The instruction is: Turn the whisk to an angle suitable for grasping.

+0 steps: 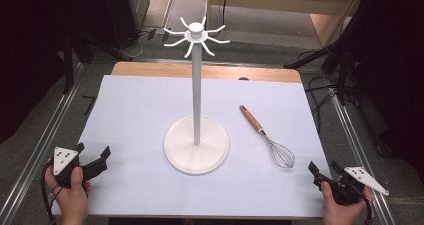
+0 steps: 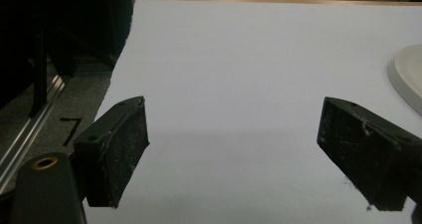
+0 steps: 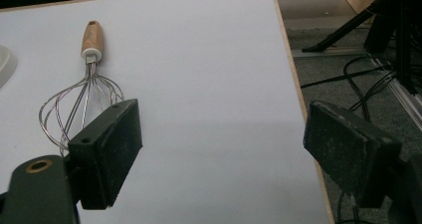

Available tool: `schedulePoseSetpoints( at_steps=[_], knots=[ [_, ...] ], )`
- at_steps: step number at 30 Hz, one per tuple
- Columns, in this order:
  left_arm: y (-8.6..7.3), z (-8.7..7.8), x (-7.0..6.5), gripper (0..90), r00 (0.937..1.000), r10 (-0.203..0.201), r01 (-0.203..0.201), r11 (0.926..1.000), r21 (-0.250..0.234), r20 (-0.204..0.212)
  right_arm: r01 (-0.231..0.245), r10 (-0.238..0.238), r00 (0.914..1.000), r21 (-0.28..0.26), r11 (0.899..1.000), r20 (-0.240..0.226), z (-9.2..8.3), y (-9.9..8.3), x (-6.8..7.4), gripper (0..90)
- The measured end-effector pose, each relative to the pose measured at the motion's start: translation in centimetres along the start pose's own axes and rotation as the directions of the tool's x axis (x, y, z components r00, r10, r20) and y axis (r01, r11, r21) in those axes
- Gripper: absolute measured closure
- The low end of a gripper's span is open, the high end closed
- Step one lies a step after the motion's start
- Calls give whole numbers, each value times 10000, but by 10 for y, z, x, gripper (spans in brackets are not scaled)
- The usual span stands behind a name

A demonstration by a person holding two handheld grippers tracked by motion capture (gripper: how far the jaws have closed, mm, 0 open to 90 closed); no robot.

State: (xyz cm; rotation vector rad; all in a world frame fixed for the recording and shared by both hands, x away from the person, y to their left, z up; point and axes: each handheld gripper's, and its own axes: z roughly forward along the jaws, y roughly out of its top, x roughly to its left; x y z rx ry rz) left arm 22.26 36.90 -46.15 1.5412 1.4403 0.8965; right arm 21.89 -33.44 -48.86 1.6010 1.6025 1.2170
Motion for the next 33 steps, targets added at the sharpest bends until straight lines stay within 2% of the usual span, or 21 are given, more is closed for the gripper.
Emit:
schedulePoseSetpoints(
  at_steps=[5, 8, 13, 23, 25, 28, 30, 31, 33],
  knots=[
    [1, 2, -3, 134, 9994, 337, -336, 9993, 170, -63, -154, 154, 9999, 24, 9999, 1, 0, 0, 0, 174],
    [1, 3, -3, 134, 9994, 343, -343, 9991, 236, 5, -242, 243, 9997, 26, 9997, -27, 0, 0, -1, 180],
    [0, 2, -4, 135, 9985, 540, -540, 9984, 169, -12, -75, 75, 10000, 321, 9995, 6, 3, 2, 1, 187],
    [0, 1, -4, 135, 9988, 480, -479, 9988, 84, -48, 66, -56, 9999, 619, 9981, -161, 6, 4, 1, 198],
    [0, 1, -4, 135, 9989, 464, -463, 9989, 82, -68, 132, -121, 9998, 661, 9977, -171, 7, 5, 1, 195],
    [0, 1, -4, 135, 9991, 432, -432, 9990, 57, -52, 420, -400, 9990, 1105, 9930, -200, 7, 11, 2, 196],
    [0, 1, -4, 135, 9991, 419, -419, 9991, 68, -40, 535, -515, 9985, 1198, 9914, -197, 7, 12, 3, 197],
    [0, 1, -4, 136, 9991, 417, -417, 9991, 67, -44, 672, -671, 9977, 1385, 9881, -54, 7, 15, 5, 199],
    [0, 1, -4, 136, 9990, 449, -449, 9990, 58, -40, 862, -860, 9963, 1536, 9844, -78, 6, 20, 7, 195]
  ],
)
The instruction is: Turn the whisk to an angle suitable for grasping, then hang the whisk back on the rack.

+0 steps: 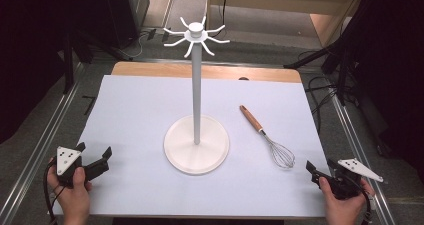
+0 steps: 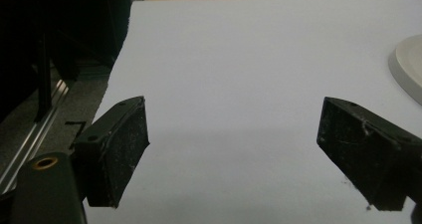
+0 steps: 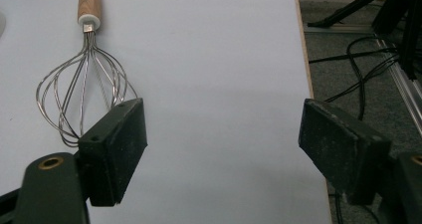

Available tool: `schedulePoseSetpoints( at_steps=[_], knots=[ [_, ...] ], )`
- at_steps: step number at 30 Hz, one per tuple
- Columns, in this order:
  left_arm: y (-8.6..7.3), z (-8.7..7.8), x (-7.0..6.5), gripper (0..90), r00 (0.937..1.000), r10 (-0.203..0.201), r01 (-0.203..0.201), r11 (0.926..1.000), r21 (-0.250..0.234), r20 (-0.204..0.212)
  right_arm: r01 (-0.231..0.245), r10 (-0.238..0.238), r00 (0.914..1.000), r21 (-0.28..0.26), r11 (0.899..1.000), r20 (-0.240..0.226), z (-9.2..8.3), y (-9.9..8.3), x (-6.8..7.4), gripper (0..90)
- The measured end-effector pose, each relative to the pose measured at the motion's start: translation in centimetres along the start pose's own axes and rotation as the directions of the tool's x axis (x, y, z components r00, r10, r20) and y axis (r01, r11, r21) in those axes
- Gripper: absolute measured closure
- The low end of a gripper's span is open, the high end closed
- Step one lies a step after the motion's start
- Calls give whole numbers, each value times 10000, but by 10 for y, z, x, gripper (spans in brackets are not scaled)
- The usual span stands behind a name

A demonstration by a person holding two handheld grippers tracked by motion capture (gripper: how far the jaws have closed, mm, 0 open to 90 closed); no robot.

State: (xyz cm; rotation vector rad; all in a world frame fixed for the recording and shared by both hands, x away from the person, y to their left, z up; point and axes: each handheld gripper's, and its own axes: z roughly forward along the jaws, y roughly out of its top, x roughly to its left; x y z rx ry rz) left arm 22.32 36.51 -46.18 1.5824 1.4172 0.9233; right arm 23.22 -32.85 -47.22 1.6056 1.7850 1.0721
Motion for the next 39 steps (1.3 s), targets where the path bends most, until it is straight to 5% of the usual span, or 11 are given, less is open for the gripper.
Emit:
schedulePoseSetpoints(
  at_steps=[6, 10, 13, 26, 31, 36, 39],
  knots=[
    [0, -1, -1, 137, 10000, 50, -50, 10000, -40, -16, 277, -277, 9996, 349, 9990, -29, -2, 12, 4, 201],
    [-1, -1, -1, 138, 9999, 133, -134, 9999, -105, -35, 882, -897, 9959, 1097, 9900, 83, 0, 24, 9, 198],
    [-1, -1, -1, 138, 9999, 143, -143, 9998, -114, -32, 760, -714, 9968, 1503, 9857, -355, 5, 30, 11, 176],
    [0, -1, -2, 139, 9997, 218, -218, 9997, -61, -68, 1377, -1139, 9886, 2875, 9478, -982, 21, 63, 25, 194],
    [-1, -2, -3, 139, 9996, 268, -269, 9996, -130, -49, 1625, -1385, 9853, 2986, 9405, -1002, 26, 77, 34, 250],
    [-1, -1, -2, 139, 9997, 226, -226, 9997, -121, -36, 2133, -1834, 9759, 3388, 9164, -1182, 34, 90, 47, 306],
    [-1, -2, -3, 139, 9996, 271, -272, 9995, -138, -45, 2348, -2144, 9719, 3335, 9131, -972, 38, 95, 53, 386]
  ],
)
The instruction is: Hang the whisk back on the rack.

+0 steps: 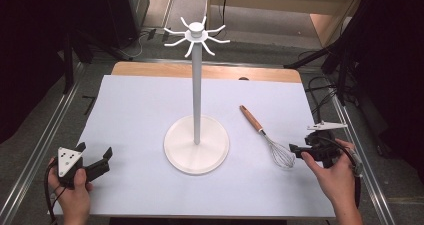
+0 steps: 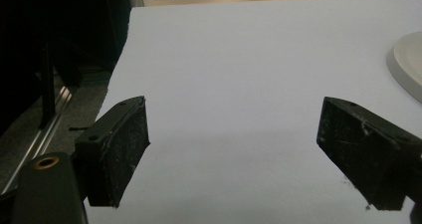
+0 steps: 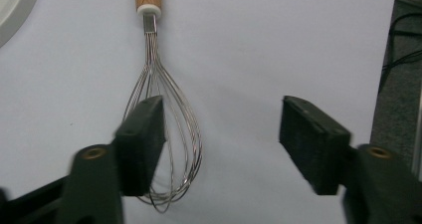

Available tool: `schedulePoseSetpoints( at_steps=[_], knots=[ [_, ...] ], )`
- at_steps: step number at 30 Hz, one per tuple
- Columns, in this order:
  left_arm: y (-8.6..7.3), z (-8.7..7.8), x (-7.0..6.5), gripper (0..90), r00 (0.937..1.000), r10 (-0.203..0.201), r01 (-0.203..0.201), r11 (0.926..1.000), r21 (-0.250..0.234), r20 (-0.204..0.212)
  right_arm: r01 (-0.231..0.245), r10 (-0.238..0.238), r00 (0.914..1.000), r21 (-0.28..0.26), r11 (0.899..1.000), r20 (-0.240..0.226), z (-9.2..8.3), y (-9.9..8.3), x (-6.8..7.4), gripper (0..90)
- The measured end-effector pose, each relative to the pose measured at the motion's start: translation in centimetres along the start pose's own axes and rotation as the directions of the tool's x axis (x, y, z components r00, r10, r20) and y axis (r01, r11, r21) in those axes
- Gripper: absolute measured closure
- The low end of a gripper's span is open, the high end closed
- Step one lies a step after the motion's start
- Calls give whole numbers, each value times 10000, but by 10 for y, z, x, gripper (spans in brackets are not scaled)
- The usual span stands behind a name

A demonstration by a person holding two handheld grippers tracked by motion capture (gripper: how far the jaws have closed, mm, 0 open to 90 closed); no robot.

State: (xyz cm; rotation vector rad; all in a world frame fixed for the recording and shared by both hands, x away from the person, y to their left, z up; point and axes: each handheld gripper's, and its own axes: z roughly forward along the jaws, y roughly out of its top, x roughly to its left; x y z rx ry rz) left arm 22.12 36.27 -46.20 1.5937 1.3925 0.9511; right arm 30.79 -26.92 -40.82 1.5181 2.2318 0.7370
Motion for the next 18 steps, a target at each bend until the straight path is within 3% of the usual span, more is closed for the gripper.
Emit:
schedulePoseSetpoints(
  at_steps=[6, 9, 10, 11, 14, 18],
  knots=[
    [0, 0, -1, 139, 10000, 65, -65, 10000, -22, 23, 249, -246, 9994, 147, 9996, -251, 5, 11, 4, 408],
    [0, 0, -1, 139, 10000, 60, -60, 10000, -14, 28, 864, -859, 9960, 177, 9961, -266, 10, 20, 7, 428],
    [0, 0, -1, 139, 10000, 68, -68, 10000, -16, 26, 864, -859, 9960, 177, 9961, -266, 10, 20, 7, 428],
    [0, 0, -1, 139, 10000, 74, -73, 10000, -28, 34, 1269, -1254, 9915, 487, 9907, -337, 14, 24, 10, 434],
    [0, 0, -1, 139, 10000, 88, -88, 10000, -7, 20, 1362, -1307, 9892, 860, 9869, -667, 17, 27, 13, 429],
    [0, 0, -1, 139, 10000, 69, -69, 10000, -14, 52, 1563, -1502, 9861, 910, 9835, -707, 23, 35, 16, 442]
  ],
)
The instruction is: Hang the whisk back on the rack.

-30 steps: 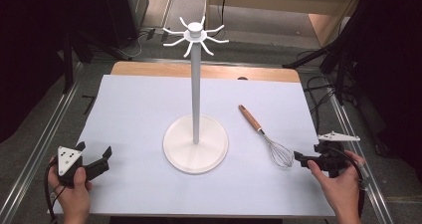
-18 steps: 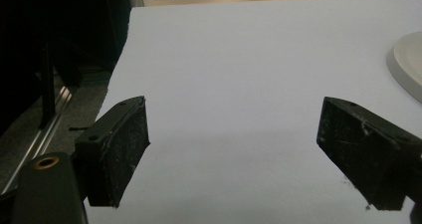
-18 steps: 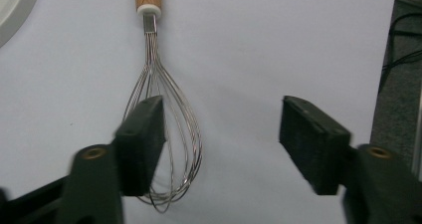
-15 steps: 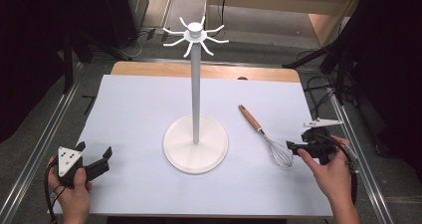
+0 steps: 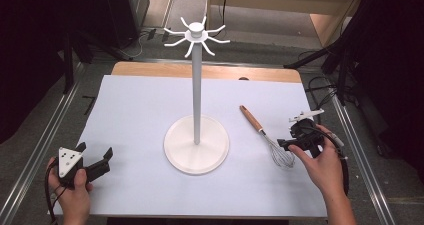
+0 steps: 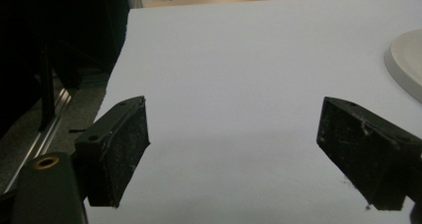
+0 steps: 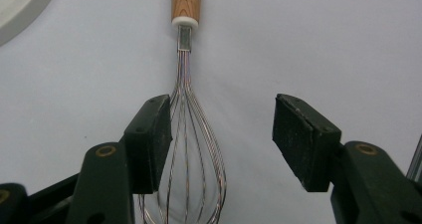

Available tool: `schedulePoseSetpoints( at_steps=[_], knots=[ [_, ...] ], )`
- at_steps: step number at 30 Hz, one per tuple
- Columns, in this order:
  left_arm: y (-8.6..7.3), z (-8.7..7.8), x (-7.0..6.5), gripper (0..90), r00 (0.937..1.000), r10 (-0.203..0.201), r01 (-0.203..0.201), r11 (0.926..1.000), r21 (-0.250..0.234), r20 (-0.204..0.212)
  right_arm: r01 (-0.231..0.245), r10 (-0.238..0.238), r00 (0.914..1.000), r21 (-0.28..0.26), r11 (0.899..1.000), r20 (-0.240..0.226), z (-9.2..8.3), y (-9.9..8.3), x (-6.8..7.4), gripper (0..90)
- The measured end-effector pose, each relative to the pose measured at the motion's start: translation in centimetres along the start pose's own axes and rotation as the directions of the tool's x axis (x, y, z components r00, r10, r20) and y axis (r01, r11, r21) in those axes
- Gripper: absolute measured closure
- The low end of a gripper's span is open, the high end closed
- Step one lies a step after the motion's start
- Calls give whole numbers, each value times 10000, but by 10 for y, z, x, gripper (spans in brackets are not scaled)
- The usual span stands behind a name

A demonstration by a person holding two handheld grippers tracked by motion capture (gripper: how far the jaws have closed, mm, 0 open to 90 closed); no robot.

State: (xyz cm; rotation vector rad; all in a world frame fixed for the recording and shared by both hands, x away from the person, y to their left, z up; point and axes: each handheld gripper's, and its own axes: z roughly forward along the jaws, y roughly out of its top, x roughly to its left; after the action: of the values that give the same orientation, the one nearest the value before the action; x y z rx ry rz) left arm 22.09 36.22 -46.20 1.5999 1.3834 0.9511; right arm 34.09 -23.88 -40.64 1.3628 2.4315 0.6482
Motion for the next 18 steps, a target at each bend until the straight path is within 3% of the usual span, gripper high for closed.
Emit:
schedulePoseSetpoints(
  at_steps=[4, 6, 7, 8, 18],
  knots=[
    [0, 0, 0, 139, 10000, -5, 5, 10000, -5, 5, 86, -86, 10000, 494, 9987, 3, 2, 7, 0, 460],
    [0, 0, 0, 139, 10000, -5, 5, 10000, -5, -4, -158, 180, 9993, 636, 9978, -340, 5, 12, 1, 452],
    [0, 0, 0, 139, 10000, -2, 2, 10000, 10, -9, -158, 180, 9993, 636, 9978, -340, 5, 12, 1, 452],
    [0, 0, 0, 139, 10000, 4, -4, 10000, 21, -5, -295, 340, 9974, 711, 9970, -629, 8, 15, 3, 456],
    [0, 1, 0, 139, 10000, 17, -17, 10000, 54, 5, -213, 286, 9959, 857, 9961, -856, 15, 32, 8, 471]
  ],
)
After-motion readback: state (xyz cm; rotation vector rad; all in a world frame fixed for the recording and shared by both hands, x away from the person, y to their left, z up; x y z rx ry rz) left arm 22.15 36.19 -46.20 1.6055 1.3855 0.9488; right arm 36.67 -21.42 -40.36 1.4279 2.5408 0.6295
